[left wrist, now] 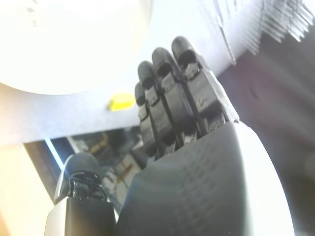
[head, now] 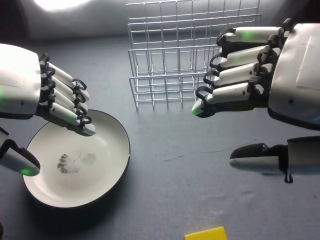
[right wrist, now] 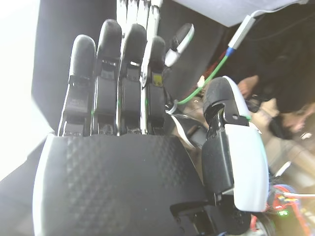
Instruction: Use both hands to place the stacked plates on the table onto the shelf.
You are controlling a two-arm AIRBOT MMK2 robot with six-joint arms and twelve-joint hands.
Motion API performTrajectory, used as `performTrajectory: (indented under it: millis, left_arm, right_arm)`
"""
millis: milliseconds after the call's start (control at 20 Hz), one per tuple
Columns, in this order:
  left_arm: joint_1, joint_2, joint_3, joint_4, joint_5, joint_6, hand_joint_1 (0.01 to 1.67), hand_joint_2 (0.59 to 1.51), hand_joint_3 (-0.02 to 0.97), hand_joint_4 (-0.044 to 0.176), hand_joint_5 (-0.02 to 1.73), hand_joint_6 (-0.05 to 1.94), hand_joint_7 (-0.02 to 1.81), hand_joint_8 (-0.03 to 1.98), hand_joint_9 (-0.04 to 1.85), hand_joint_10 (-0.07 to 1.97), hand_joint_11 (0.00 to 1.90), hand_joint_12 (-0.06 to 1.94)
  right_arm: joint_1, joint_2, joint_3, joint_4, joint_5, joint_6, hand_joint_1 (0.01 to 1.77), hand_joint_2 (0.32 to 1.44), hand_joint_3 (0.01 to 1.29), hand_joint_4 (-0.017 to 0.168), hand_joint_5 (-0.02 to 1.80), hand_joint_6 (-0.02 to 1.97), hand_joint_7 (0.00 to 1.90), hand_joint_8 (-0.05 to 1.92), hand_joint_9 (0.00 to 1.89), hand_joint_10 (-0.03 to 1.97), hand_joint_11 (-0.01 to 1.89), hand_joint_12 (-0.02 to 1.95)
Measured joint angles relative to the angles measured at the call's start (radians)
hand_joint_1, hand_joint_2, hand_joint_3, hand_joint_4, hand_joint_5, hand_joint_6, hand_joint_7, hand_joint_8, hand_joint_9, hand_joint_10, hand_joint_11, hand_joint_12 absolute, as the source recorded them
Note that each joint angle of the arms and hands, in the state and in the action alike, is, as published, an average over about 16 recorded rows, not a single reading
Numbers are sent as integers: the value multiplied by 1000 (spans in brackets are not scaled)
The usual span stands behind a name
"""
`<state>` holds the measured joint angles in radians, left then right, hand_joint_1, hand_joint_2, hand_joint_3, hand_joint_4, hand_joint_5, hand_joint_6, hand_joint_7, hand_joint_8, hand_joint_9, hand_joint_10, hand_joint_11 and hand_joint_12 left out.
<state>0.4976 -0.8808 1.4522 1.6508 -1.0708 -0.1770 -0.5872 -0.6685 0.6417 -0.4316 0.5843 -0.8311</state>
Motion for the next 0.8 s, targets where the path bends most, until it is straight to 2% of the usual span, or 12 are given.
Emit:
performTrajectory:
  millis: [400,550,650,800]
  left_arm:
    - [2,-4,5,28,-20,0,41,1114,42,0,101,5,134,2,123,-2,109,30]
    - [4,-8,15,46,-39,1,25,1103,44,1,29,1,38,1,36,-15,35,14]
    - [8,-9,24,60,-54,3,20,1105,28,1,13,-1,12,-2,10,-21,15,10]
    - [18,-11,39,87,-79,9,19,1106,31,1,16,-2,17,-3,14,-21,14,13]
  right_arm:
    - [-11,0,-2,39,3,-28,145,1162,29,6,220,69,207,124,171,179,36,595]
    - [-24,-2,-3,59,13,-56,157,1140,29,7,139,14,120,31,101,54,17,408]
    - [-32,-3,-2,72,23,-74,243,1121,21,7,104,-4,85,10,75,15,12,326]
    - [-44,-6,2,80,40,-94,439,1069,20,7,82,-3,69,21,63,17,12,346]
